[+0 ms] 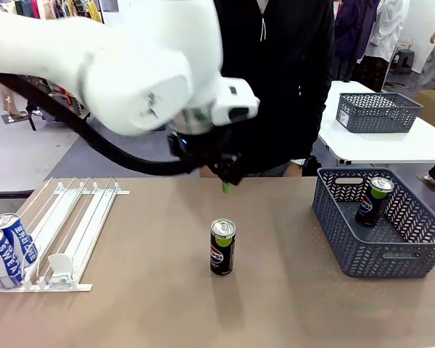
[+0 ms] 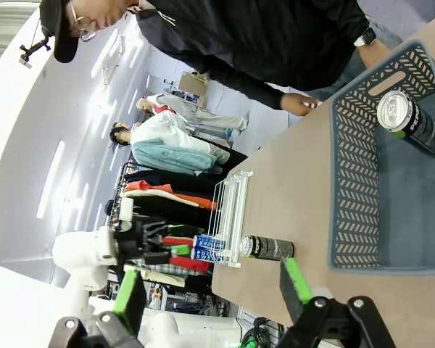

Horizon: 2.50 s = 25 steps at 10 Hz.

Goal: Retrieve and store the cans from the dispenser.
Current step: Pick up the last remaining can from one row of the Automatic Can Dispenser and place it in the middle of the table, then pick up one can from the Automatic Can Dispenser and place it in the middle of the table.

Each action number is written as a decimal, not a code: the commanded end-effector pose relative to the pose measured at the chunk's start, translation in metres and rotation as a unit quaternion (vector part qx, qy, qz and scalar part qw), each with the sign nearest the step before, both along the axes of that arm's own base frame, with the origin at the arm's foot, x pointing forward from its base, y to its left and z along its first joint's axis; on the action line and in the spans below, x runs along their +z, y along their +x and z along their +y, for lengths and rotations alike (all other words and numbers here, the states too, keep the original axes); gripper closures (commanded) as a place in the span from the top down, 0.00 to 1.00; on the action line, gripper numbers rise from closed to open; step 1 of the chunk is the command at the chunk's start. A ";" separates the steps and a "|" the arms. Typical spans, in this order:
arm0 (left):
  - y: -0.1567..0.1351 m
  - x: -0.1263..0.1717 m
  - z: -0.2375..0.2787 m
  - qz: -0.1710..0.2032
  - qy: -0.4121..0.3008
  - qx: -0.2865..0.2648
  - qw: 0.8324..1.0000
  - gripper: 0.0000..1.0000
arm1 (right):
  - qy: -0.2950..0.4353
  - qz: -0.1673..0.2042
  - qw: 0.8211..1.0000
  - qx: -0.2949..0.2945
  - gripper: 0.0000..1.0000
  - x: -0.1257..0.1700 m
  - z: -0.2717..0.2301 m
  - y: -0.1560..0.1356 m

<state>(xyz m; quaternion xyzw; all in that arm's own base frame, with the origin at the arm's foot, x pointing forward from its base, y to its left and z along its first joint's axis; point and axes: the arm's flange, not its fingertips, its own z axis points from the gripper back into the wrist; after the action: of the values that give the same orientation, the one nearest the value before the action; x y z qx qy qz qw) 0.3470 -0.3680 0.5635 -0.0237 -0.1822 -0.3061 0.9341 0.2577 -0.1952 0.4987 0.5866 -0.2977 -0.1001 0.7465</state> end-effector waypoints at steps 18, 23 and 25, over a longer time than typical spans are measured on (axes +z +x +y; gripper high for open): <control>-0.032 -0.029 0.526 0.134 -0.505 0.074 0.850 1.00 | 0.006 -0.022 1.000 -0.002 1.00 0.001 0.001 0.003; -0.032 -0.030 0.526 0.139 -0.497 0.084 0.853 1.00 | 0.006 -0.022 1.000 -0.002 1.00 0.001 0.001 0.003; -0.046 -0.036 0.506 0.139 -0.340 0.126 0.921 1.00 | 0.006 -0.022 1.000 -0.002 1.00 0.001 0.001 0.003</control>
<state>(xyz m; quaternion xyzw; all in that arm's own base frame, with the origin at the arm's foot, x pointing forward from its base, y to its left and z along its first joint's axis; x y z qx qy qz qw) 0.3166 0.1528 0.5323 -0.4318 -0.1656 -0.0947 0.8816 0.2576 -0.1957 0.4987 0.5864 -0.2980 -0.1006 0.7465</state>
